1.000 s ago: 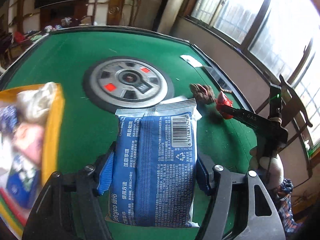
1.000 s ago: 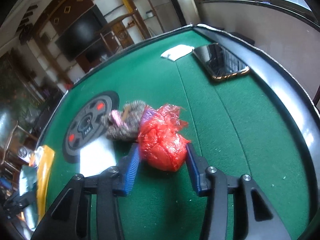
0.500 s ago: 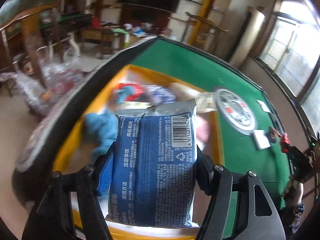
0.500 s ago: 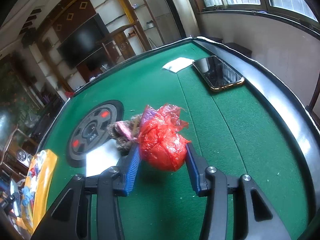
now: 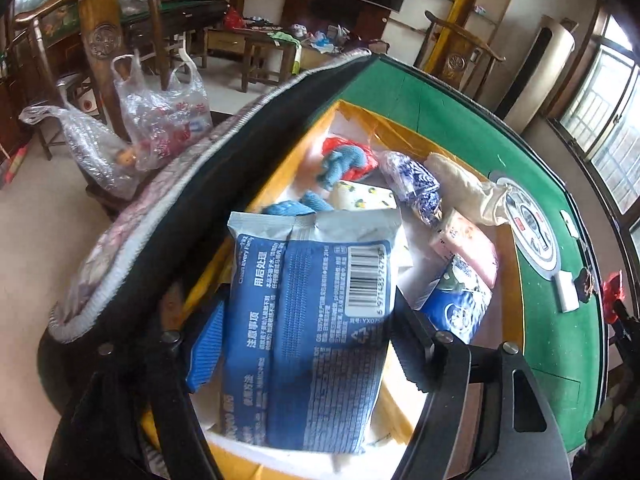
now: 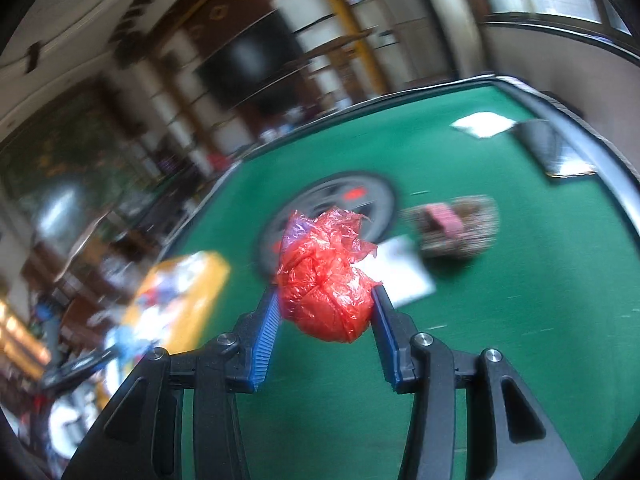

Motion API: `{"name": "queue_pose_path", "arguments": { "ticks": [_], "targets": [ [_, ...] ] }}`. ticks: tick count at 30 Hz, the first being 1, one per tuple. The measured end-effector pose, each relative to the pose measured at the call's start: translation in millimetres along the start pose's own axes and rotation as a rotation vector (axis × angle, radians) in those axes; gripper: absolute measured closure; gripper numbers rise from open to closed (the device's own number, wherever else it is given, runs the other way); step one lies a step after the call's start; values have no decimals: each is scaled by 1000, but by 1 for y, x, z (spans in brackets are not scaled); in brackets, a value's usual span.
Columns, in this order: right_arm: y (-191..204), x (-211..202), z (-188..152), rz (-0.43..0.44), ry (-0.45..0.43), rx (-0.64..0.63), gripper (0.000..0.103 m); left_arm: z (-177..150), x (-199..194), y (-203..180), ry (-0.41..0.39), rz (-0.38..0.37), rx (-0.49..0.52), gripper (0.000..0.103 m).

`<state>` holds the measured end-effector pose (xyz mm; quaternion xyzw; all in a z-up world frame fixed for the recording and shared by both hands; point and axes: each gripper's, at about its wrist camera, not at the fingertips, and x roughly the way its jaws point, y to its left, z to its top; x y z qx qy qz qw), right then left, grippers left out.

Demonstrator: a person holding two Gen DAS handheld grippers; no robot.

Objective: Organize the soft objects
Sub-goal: 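Carry the blue pack into the box with the left tool while the right tool carries the red bag in, then reach the right tool to the knitted beanie and close on it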

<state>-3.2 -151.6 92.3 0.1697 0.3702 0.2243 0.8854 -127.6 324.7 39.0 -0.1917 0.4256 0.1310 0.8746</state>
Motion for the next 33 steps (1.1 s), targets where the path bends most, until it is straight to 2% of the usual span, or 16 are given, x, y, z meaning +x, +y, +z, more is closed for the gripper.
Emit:
{"name": "queue_pose_path", "arguments": {
  "ticks": [5,8,13,17,19,21,22,24,28,33],
  "targets": [
    [67,28,-14,144,113,-112,62,2,11,-9,42,14,13,29],
    [98,48,-29,215,189,-161,62,-2,1,-11,27,-1,13,29],
    [156,82,-62,317,320,-256,62,-7,-24,0,-28,-76,-42,29],
    [186,98,-86,326,371,-337,62,-8,-33,11,-48,-116,-83,28],
    [200,102,-99,296,373,-400,60,-8,-35,12,-51,-124,-83,26],
    [208,104,-107,279,375,-447,56,-8,-36,10,-56,-127,-67,25],
    [209,104,-109,277,376,-459,49,-7,-36,7,-58,-129,-59,25],
    [213,100,-115,276,376,-468,43,-8,-37,5,-73,-142,-47,22],
    [211,97,-111,278,364,-455,43,-7,-45,3,-106,-174,-53,21],
    [182,82,-90,252,300,-387,43,-6,-65,6,-192,-209,-81,21]
  ]
}}
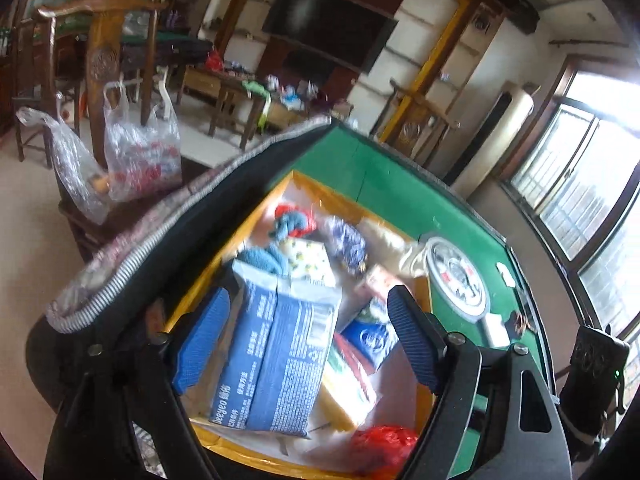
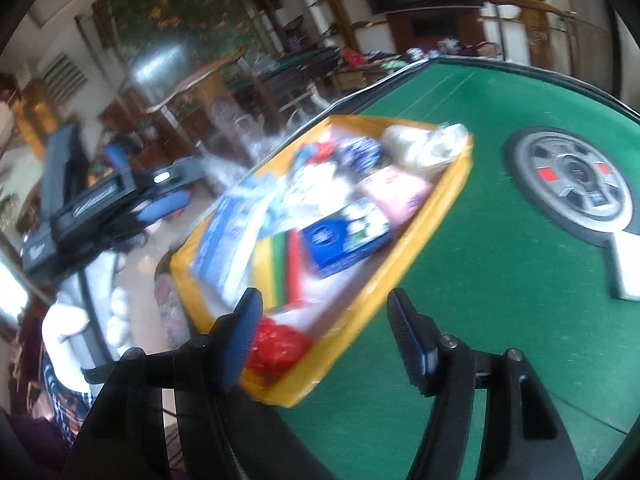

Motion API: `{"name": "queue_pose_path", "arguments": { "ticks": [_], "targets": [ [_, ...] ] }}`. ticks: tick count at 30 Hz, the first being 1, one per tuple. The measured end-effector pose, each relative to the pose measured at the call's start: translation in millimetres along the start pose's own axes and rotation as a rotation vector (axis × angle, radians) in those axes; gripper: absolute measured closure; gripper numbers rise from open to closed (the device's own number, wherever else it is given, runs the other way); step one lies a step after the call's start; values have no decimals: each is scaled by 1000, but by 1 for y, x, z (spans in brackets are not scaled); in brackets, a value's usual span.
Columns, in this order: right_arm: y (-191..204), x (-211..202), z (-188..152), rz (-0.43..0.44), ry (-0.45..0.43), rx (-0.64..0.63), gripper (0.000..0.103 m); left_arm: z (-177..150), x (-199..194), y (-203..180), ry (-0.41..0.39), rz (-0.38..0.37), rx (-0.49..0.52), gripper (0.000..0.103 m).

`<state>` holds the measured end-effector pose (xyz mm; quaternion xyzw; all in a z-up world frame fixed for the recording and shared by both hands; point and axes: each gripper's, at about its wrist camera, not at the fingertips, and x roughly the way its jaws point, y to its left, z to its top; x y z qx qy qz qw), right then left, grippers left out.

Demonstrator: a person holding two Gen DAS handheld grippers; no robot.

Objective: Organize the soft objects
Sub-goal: 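Reach the right tool to the knitted beanie and close on it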

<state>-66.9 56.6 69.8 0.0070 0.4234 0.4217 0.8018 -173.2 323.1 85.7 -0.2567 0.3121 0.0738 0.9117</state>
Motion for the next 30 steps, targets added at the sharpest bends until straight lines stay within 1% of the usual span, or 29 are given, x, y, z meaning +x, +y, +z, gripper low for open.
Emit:
{"name": "queue_pose_path", "arguments": {
  "ticks": [3,5,6,7,8,9,10,11,12,13,14,15,17,19,21,22,24,27,30],
  "targets": [
    [-23,-22,1,-55,-55,39,43,2,-14,-4,-70,5,9,21],
    [-44,-41,3,-121,-108,62,43,3,-23,-7,-117,10,22,21],
    [-57,-54,4,-168,-144,77,43,3,-30,-12,-161,22,37,15],
    [-67,-64,4,-199,-168,89,41,3,-36,-17,-196,35,54,11],
    [-80,-76,3,-240,-201,109,36,2,-42,-23,-238,45,76,0],
    [-88,-84,5,-267,-223,124,33,0,-47,-29,-267,46,92,0],
    [-101,-96,3,-303,-256,149,28,0,-49,-36,-283,27,98,0],
    [-113,-106,2,-334,-280,170,27,1,-46,-40,-265,-23,86,0],
    [-123,-115,0,-360,-294,188,27,1,-40,-44,-228,-85,70,0],
    [-136,-124,-2,-394,-304,215,27,1,-29,-49,-160,-158,63,0],
    [-149,-132,-5,-418,-309,244,27,0,-19,-56,-107,-188,73,0],
    [-161,-139,-8,-436,-311,274,27,-4,-10,-67,-68,-190,102,0],
    [-189,-151,-16,-463,-315,349,27,-14,1,-89,-50,-154,176,0],
    [-206,-159,-21,-479,-311,391,27,-24,12,-113,-28,-131,248,0],
    [-219,-162,-24,-491,-298,413,27,-35,26,-137,10,-148,312,0],
    [-228,-161,-22,-494,-282,418,27,-41,31,-147,28,-145,339,0],
    [-239,-157,-17,-502,-259,424,27,-52,47,-170,80,-115,402,0],
    [-261,-152,-8,-505,-255,469,28,-73,68,-198,171,-89,466,0],
    [-279,-145,8,-497,-263,513,28,-97,89,-225,254,-56,534,0]
  ]
}}
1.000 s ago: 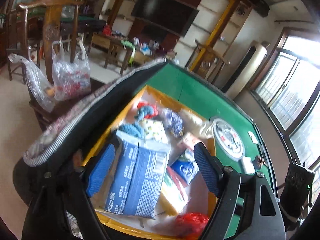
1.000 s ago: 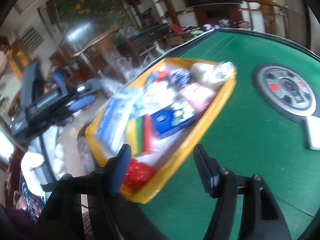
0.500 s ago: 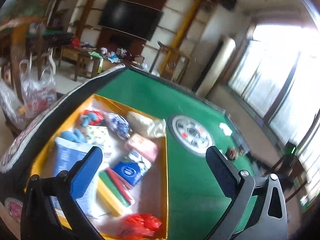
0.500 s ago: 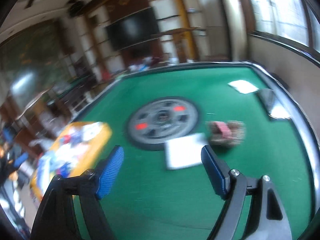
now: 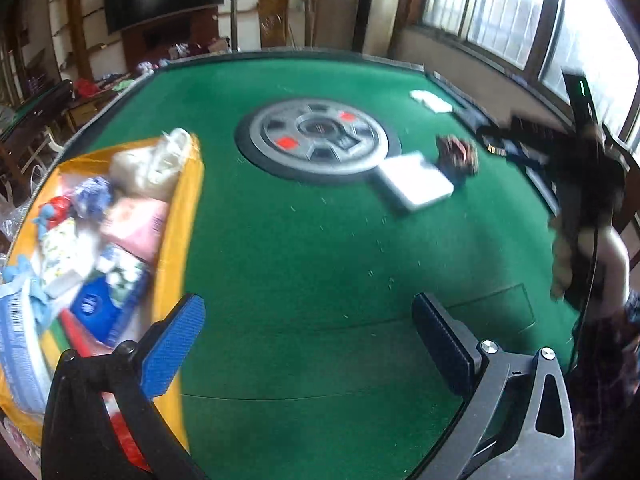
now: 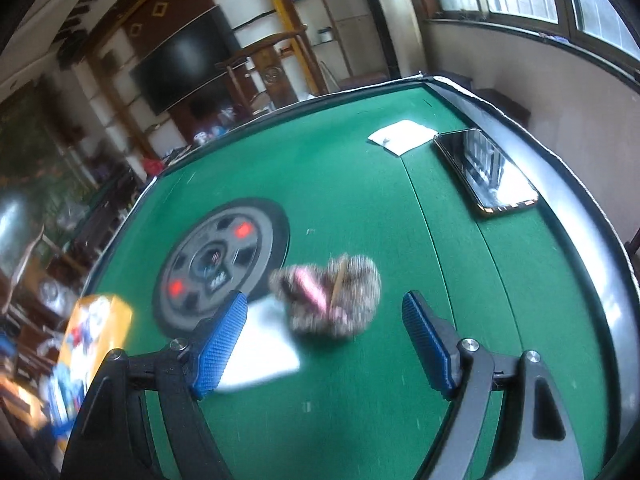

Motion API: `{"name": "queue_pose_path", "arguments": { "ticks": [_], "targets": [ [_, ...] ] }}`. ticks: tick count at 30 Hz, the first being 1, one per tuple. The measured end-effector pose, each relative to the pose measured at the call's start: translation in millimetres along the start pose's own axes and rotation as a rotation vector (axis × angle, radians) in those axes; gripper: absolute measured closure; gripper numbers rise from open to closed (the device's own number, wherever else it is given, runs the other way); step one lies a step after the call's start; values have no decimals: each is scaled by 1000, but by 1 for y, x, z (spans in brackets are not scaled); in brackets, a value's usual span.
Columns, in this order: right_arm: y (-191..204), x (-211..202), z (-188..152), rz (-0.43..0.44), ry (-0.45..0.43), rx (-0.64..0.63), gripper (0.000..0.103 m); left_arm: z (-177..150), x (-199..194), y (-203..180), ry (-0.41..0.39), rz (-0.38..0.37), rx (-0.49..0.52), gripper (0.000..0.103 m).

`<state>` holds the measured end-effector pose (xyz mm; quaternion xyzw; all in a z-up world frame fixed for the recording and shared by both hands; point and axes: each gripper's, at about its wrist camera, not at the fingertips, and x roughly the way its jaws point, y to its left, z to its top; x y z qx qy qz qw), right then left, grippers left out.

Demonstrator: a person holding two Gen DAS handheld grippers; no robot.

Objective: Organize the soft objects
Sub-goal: 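Reach the right tool to the knitted beanie and close on it, then grasp the white foam block with the left tool while the right tool holds the beanie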

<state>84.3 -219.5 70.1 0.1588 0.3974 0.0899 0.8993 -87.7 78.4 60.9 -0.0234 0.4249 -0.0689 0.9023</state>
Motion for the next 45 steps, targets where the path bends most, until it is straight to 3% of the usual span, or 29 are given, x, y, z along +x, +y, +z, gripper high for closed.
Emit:
{"name": "queue_pose_path", "arguments": {
  "ticks": [6,12,17,19,22,45],
  "targets": [
    [5,34,14,-20,36,-20,28,-8,28,-33,98,41,63,0],
    [0,59,1,-25,114,-61,28,-14,50,-39,168,69,74,0],
    [-7,58,-3,9,122,-36,28,-18,64,-40,224,62,64,0],
    [-7,59,-4,6,123,-49,29,-20,65,-43,215,69,75,0],
    [-5,59,-4,6,126,-57,40,-20,66,-43,213,65,76,0],
    [-18,52,-4,-10,149,-36,41,-20,69,-42,168,66,71,0]
  ]
}}
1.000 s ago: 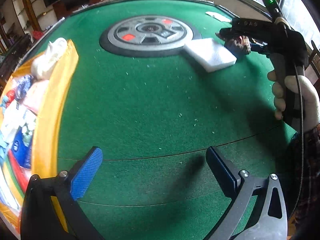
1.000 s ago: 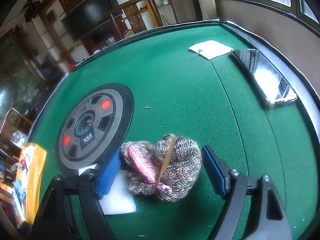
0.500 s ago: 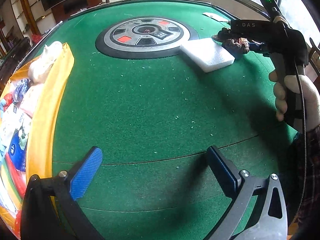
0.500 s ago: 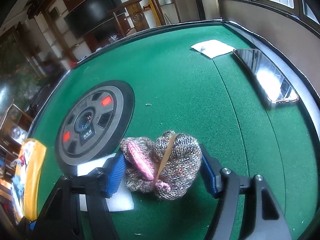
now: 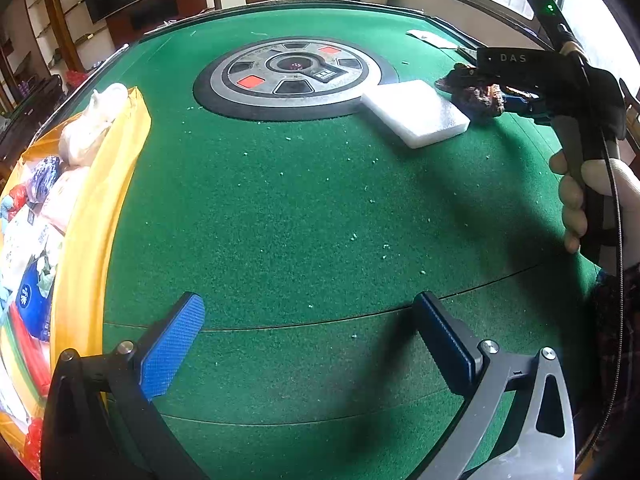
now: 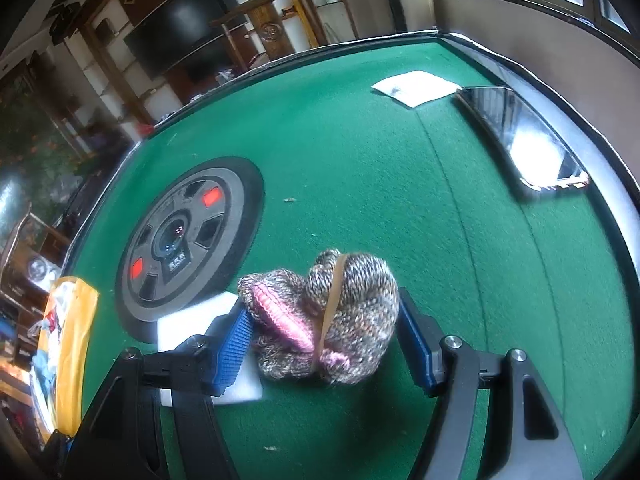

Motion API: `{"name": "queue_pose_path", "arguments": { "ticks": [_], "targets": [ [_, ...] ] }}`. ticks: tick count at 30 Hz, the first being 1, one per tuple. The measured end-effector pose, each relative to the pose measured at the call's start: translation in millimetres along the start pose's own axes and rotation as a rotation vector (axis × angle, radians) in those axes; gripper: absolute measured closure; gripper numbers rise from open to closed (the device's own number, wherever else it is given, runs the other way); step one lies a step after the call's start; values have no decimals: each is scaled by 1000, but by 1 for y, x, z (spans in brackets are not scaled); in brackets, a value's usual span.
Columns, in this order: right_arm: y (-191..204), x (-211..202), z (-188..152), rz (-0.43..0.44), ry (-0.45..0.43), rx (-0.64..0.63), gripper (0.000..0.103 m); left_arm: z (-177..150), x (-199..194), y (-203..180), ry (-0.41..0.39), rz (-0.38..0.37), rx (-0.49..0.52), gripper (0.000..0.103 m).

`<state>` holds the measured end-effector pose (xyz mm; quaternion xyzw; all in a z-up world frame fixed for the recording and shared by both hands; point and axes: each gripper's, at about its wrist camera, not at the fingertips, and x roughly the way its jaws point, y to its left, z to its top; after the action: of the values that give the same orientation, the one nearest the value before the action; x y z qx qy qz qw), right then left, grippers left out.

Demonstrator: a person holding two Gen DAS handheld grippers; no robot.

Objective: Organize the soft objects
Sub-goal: 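Grasp the white foam block with the left tool while the right tool holds the beanie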

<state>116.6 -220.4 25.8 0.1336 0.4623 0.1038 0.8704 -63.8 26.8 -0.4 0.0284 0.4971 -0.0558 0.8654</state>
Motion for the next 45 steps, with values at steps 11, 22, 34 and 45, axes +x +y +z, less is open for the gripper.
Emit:
{"name": "queue_pose_path", "arguments": {
  "ticks": [11,22,34,45],
  "targets": [
    [-15,-10,-5,17,1,54,41,15,2,-4,53,-112,25,0],
    [-23,-12,-4,64,6,100,40,101,12,-54,-134,-52,224,0],
    [-50,-13,0,197,6,254,34,136,52,-81,-130,-77,339,0],
    [-46,-13,2,187,5,243,34,111,45,-103,-18,-204,416,53]
  ]
}}
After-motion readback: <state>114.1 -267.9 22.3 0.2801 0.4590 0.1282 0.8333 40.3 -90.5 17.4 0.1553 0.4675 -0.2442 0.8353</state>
